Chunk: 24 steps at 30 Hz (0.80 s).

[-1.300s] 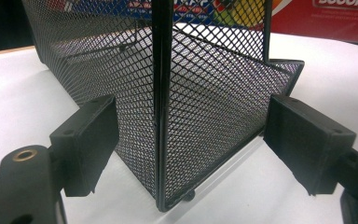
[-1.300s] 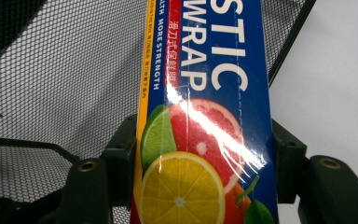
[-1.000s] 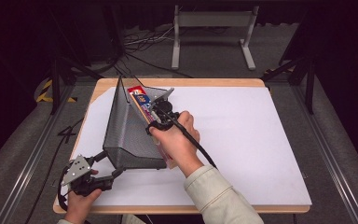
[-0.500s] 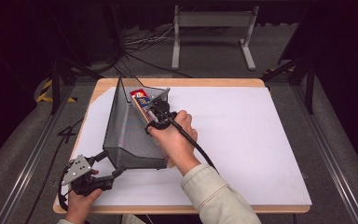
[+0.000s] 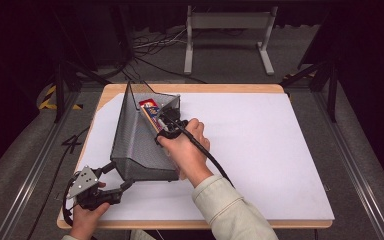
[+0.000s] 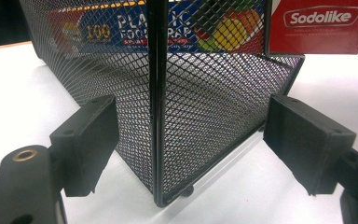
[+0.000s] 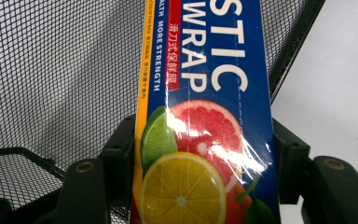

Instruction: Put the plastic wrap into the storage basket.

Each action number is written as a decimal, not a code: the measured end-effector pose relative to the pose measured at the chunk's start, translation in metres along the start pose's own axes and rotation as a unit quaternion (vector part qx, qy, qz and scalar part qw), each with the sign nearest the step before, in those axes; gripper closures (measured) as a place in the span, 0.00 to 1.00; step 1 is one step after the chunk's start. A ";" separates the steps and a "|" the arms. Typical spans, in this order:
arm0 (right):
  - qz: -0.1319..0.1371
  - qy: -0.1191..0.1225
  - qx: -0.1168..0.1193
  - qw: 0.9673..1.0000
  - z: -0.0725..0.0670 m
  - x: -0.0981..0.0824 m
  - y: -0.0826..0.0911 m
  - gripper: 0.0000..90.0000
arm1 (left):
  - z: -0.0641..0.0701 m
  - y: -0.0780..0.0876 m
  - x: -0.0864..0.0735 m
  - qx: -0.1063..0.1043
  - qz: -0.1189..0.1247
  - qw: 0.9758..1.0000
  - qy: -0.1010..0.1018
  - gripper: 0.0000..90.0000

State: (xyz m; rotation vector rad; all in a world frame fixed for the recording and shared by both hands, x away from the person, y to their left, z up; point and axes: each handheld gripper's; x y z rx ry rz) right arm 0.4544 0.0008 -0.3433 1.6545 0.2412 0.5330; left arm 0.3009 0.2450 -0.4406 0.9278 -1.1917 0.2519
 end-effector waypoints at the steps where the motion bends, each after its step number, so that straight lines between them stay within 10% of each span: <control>1: 0.000 0.001 -0.001 1.000 0.000 0.000 0.000 0.45 | 0.000 0.000 0.000 0.000 0.000 1.000 0.002 0.21; 24: 0.033 0.021 0.019 0.999 0.006 -0.001 0.009 0.29 | 0.000 0.000 0.000 0.001 -0.001 1.000 -0.001 0.21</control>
Point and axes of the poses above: each handheld gripper's, and its own axes: y roughly backward along the jaws, x roughly out of its top, z roughly to its right, and after that the axes turned 11 degrees about -z, right-handed
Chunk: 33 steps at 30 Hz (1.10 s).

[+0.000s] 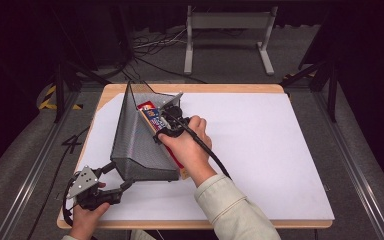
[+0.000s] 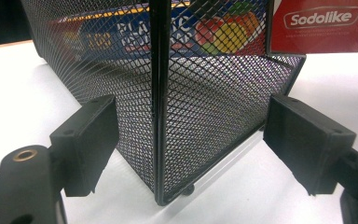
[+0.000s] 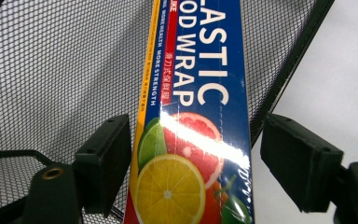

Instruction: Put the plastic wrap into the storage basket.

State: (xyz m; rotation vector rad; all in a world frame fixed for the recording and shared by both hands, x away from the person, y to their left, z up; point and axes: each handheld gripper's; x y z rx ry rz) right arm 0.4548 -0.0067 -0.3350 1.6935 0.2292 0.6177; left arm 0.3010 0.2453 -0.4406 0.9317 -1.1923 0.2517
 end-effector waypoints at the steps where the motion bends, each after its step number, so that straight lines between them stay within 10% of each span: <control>1: 0.006 0.003 0.000 1.000 0.001 -0.001 0.002 0.29 | 0.000 0.000 0.000 0.000 0.001 1.000 0.002 0.21; 10: 0.058 0.019 0.028 0.998 0.010 -0.016 0.021 0.30 | 0.000 -0.001 0.001 -0.001 0.001 1.000 0.002 0.21; 33: 0.209 0.026 0.052 0.976 0.087 -0.083 0.095 0.30 | -0.001 0.001 -0.001 0.005 0.001 1.000 0.007 0.21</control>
Point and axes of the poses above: each handheld gripper's, and its own axes: y roughly backward along the jaws, x roughly out of its top, z roughly to its right, and after that the axes turned 11 degrees about -z, right-handed
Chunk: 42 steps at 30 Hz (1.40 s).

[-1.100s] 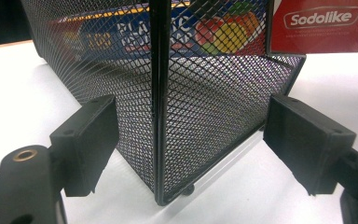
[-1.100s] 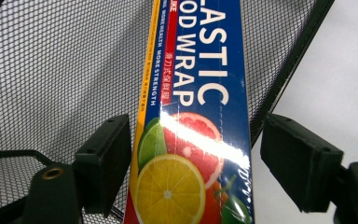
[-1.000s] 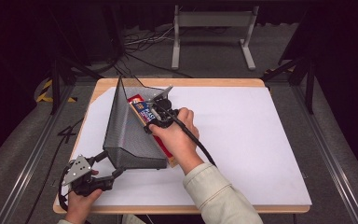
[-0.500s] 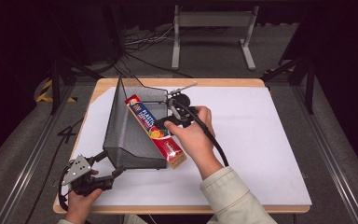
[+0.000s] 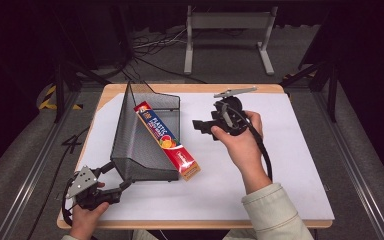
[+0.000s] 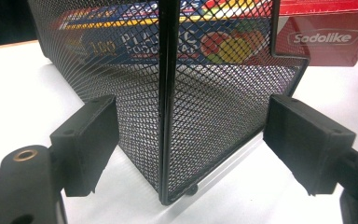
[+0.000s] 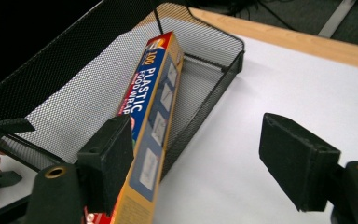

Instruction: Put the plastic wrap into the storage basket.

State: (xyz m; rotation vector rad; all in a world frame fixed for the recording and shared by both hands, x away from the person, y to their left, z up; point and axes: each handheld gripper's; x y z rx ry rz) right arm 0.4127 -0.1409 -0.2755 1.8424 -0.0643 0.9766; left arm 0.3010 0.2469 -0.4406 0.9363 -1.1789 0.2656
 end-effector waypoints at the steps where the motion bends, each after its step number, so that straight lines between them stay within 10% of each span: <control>1: 0.004 0.004 -0.001 1.000 0.003 -0.002 0.003 0.30 | 0.000 0.000 0.000 0.000 0.000 1.000 0.000 0.21; 21: 0.051 0.050 -0.016 0.997 0.060 -0.058 0.058 0.29 | 0.002 0.004 -0.002 0.003 -0.005 1.000 0.000 0.21; 42: 0.102 0.089 -0.029 0.990 0.108 -0.140 0.058 0.28 | 0.003 0.011 -0.009 0.019 -0.010 1.000 0.007 0.21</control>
Point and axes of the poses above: each handheld gripper's, and its own axes: y roughly backward along the jaws, x roughly out of its top, z roughly to its right, and after that the axes turned 11 degrees about -z, right-handed
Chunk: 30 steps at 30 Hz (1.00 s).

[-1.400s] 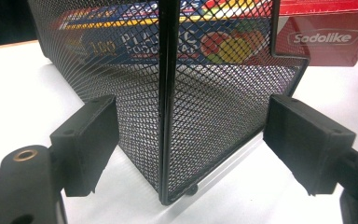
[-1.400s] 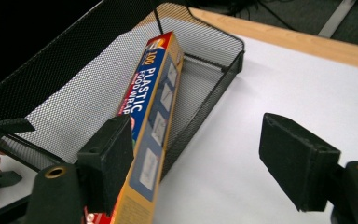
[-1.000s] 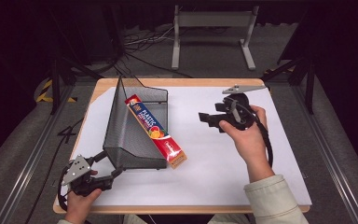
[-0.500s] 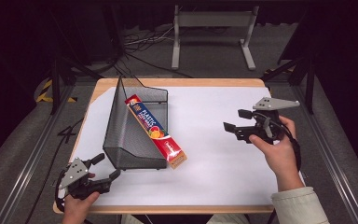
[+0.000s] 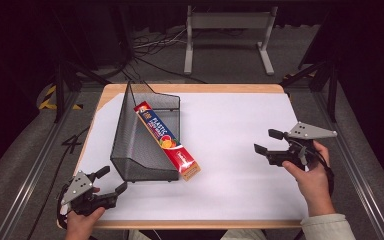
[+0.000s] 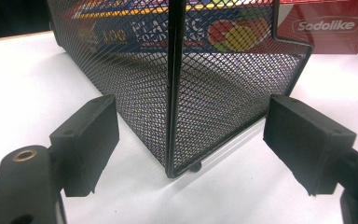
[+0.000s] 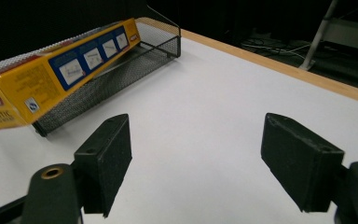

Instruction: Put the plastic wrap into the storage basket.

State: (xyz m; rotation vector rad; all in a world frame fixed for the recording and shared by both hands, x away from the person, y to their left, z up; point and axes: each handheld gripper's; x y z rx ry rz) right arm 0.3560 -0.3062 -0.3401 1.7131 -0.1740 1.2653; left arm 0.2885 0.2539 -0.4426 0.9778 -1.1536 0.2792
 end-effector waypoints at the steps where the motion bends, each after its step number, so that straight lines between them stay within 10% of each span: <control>1: 0.002 -0.001 -0.001 1.000 0.001 -0.003 -0.001 0.28 | 0.000 -0.001 0.000 -0.002 -0.002 1.000 0.000 0.21; 19: -0.020 -0.033 -0.034 0.999 0.023 -0.081 -0.022 0.25 | -0.002 -0.012 0.000 -0.004 -0.014 1.000 -0.005 0.20; 30: -0.017 -0.050 -0.042 0.998 0.026 -0.089 -0.022 0.23 | -0.002 -0.019 -0.002 -0.009 -0.025 1.000 -0.015 0.20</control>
Point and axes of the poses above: each handheld gripper's, and its own axes: y roughly backward along the jaws, x roughly out of its top, z roughly to its right, and after that the axes turned 11 degrees about -z, right-handed
